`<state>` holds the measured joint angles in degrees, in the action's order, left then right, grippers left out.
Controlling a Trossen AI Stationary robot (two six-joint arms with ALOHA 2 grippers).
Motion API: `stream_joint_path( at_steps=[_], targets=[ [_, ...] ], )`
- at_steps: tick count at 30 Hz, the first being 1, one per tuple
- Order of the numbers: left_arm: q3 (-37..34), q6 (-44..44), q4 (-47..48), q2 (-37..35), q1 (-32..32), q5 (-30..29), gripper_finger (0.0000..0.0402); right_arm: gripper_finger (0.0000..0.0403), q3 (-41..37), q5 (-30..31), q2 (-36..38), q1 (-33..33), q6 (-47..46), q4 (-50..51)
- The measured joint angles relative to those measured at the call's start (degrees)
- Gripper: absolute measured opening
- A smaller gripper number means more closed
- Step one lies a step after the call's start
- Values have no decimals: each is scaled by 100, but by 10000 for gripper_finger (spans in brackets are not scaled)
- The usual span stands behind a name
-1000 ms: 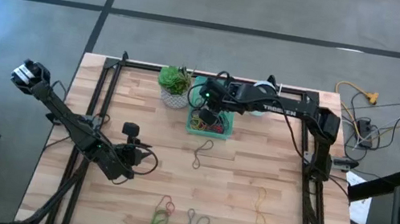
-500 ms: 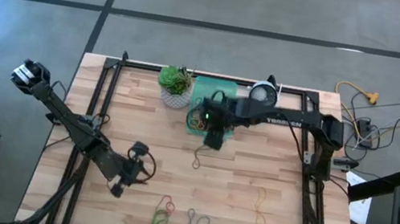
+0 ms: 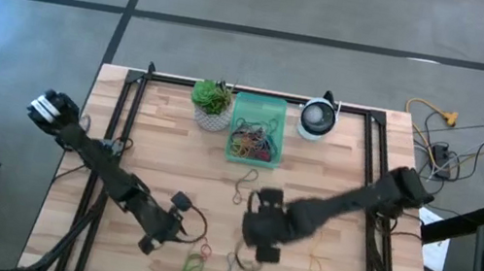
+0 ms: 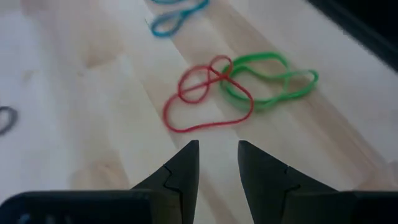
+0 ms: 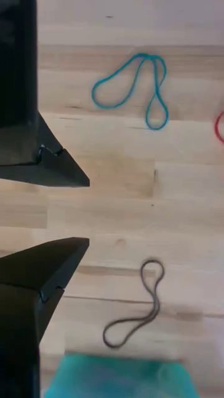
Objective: Pick and place rubber bands into bin
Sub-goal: Put the red rubber band into the green bin
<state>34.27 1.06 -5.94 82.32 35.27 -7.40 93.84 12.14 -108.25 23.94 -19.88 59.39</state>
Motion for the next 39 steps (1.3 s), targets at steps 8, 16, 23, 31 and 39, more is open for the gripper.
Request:
stream_joint_path(
  at_steps=[8,16,23,31,39],
  targets=[
    [618,-602,19,924,-2,42,96,122,-92,1297,0,1246,-851,-21],
    [985,-772,44,1332,-2,552,96,108,-120,2373,0,2073,-1529,-24],
    [1117,-785,50,1539,-3,698,96,96,-129,2873,-2,2431,-1951,-38],
    [1239,-749,56,1776,-79,825,96,84,-129,3008,-2,2494,-2026,-49],
    [1362,-610,38,1937,-240,1061,94,74,-134,3006,-2,2492,-2026,-173]
  ],
)
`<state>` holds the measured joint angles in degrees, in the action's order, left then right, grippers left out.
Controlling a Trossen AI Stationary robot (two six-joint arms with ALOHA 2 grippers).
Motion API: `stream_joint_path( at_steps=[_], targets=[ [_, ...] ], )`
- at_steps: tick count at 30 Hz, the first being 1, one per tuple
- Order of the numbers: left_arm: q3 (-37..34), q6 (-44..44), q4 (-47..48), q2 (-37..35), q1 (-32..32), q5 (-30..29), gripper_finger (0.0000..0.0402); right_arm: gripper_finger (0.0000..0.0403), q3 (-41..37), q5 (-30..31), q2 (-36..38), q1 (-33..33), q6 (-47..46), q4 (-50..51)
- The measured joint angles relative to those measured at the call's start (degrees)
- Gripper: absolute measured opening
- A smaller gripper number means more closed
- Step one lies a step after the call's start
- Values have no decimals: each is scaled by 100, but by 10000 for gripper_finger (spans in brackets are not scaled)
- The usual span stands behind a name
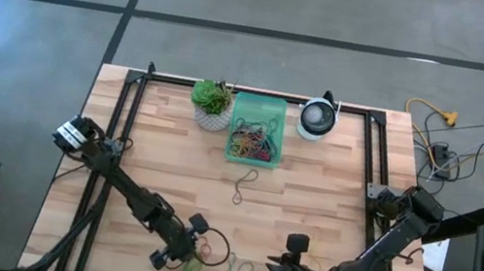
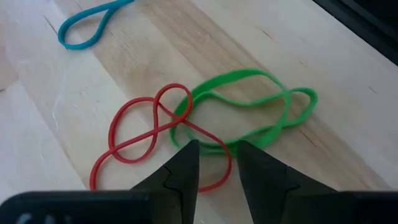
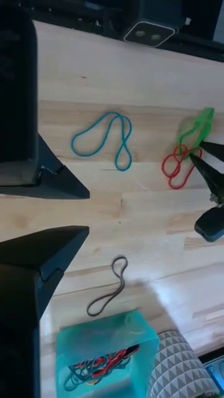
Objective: Pick and place rubber bands into bin
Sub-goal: Put the red rubber band into the green bin
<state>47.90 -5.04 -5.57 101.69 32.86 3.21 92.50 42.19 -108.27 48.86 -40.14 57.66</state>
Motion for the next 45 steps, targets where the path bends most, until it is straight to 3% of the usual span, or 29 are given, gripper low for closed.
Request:
stream_joint_path(
  at_steps=[10,17,27,33,45],
  targets=[
    [11,-137,113,-48,-50,-32,6,77,-143,-2,-4,0,0,-149],
    [7,-144,419,-314,-59,-708,7,71,-303,-6,-7,0,2,-262],
    [4,-564,473,-712,-66,-2434,7,73,-497,-7,-7,0,2,-329],
    [91,-1316,441,-900,-177,-3873,8,67,-498,-7,-7,0,24,-357],
    [709,-2787,443,-1394,-1525,-4006,8,63,-498,-4,-7,0,24,-405]
  ],
)
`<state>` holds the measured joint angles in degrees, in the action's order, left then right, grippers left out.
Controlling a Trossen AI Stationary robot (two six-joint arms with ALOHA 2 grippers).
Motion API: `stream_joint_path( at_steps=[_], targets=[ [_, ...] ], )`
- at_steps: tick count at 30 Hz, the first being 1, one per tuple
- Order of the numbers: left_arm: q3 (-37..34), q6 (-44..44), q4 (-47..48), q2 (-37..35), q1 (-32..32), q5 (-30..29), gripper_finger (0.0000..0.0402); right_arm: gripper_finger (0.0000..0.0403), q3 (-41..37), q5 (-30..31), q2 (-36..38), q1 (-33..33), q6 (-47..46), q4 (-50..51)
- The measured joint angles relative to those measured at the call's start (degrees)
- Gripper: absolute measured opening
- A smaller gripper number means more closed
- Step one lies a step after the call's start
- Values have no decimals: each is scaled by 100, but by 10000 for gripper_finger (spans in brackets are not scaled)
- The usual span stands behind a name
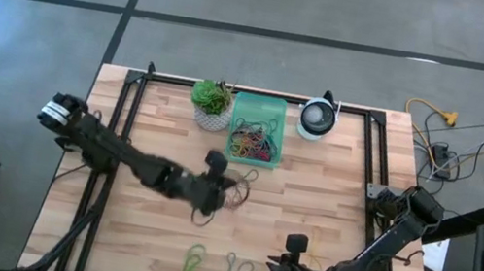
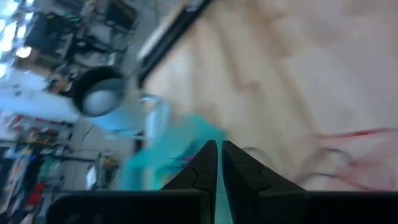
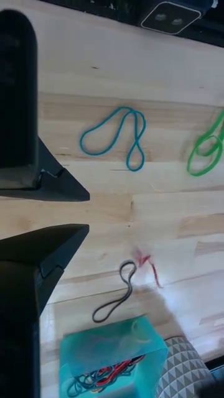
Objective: Pick and place rubber bands into bin
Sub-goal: Put the red rubber band into the green bin
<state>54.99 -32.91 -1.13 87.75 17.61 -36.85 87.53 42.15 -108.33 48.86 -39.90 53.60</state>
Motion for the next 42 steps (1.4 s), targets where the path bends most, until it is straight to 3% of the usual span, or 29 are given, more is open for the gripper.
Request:
stream_joint_path(
  at_steps=[4,9,12,16,18,24,29,42],
  targets=[
    [337,-246,9,-169,-635,269,8,65,0,0,0,0,0,-1],
    [583,-119,31,-228,-1368,1166,8,63,-20,-2,0,0,0,-4],
    [598,286,451,-230,-1578,2159,8,61,-44,-2,0,5,-4,-12],
    [513,829,1672,-182,-1593,3929,8,59,-92,-5,0,25,-9,-22],
    [351,1180,1906,-84,-1502,4412,8,59,-119,-7,0,37,-5,-24],
    [-204,1879,1746,433,-1062,4488,8,59,-162,7,0,36,-18,-66],
    [-308,1912,1393,930,-951,4372,16,59,-166,181,0,37,-2,-200],
    [-237,2368,1242,1144,-1018,4341,108,59,-283,199,2,37,-19,-372]
  ],
)
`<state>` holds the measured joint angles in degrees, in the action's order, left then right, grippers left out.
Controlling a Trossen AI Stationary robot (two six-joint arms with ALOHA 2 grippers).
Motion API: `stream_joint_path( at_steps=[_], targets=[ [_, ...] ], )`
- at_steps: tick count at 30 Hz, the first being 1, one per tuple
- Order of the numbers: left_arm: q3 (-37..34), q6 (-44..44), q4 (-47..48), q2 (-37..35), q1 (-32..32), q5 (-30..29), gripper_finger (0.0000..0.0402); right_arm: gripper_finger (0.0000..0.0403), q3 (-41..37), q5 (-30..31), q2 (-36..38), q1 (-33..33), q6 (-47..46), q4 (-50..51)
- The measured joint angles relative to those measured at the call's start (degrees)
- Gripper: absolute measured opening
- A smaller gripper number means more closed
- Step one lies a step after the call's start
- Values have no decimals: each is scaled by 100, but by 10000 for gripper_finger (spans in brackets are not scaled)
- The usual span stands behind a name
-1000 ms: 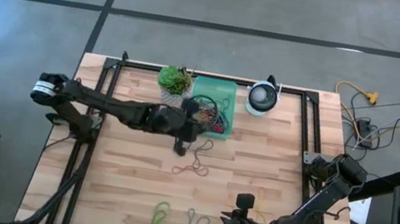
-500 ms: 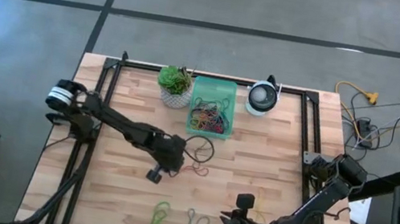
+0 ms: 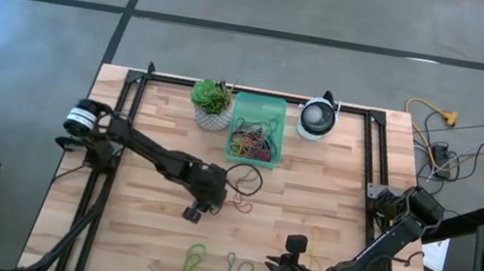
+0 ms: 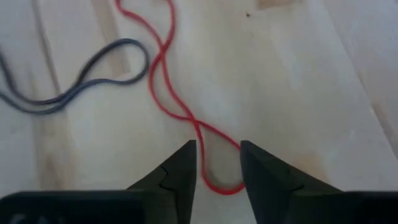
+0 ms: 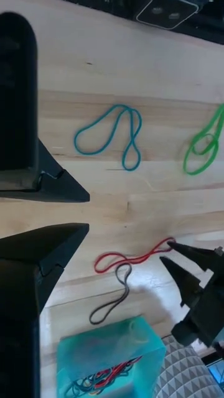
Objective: Pick and place rubber bands into bin
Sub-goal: Put the red rubber band into the green bin
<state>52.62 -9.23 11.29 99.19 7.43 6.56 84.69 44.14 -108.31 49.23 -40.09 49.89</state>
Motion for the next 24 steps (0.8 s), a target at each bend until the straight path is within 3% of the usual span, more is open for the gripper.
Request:
stream_joint_path(
  at_steps=[7,24],
  targets=[
    [120,268,-28,24,-253,-44,135,59,-140,1,4,0,16,-96],
    [328,579,-69,668,-451,538,138,59,-154,2,4,0,2,-144]
  ],
)
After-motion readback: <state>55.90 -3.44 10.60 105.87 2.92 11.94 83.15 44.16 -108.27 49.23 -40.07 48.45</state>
